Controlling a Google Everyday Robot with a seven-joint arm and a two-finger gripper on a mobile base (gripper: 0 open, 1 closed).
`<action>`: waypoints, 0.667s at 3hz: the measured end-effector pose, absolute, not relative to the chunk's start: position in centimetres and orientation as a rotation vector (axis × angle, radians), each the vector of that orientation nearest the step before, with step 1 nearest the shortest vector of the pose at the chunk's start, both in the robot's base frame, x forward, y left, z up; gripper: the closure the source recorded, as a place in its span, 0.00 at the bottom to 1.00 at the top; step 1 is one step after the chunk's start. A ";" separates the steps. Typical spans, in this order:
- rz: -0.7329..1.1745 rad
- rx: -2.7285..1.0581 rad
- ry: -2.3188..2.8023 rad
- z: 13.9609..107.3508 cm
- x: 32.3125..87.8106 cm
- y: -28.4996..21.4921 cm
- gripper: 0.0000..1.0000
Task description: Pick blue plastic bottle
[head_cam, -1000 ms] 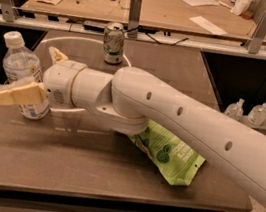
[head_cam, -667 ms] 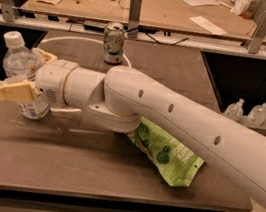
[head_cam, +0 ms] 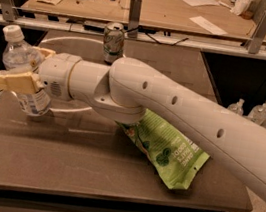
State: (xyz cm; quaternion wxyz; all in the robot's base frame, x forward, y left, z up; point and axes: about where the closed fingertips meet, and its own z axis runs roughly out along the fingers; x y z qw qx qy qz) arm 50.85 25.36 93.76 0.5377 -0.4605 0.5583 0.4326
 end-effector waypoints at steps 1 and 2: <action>1.082 -1.078 1.322 95.9 51.3 23.3 0.87; 1.137 -1.067 1.248 101.2 51.6 20.1 1.00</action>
Offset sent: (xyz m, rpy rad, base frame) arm 0.0098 -0.0675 0.0740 0.1161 0.0716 0.0823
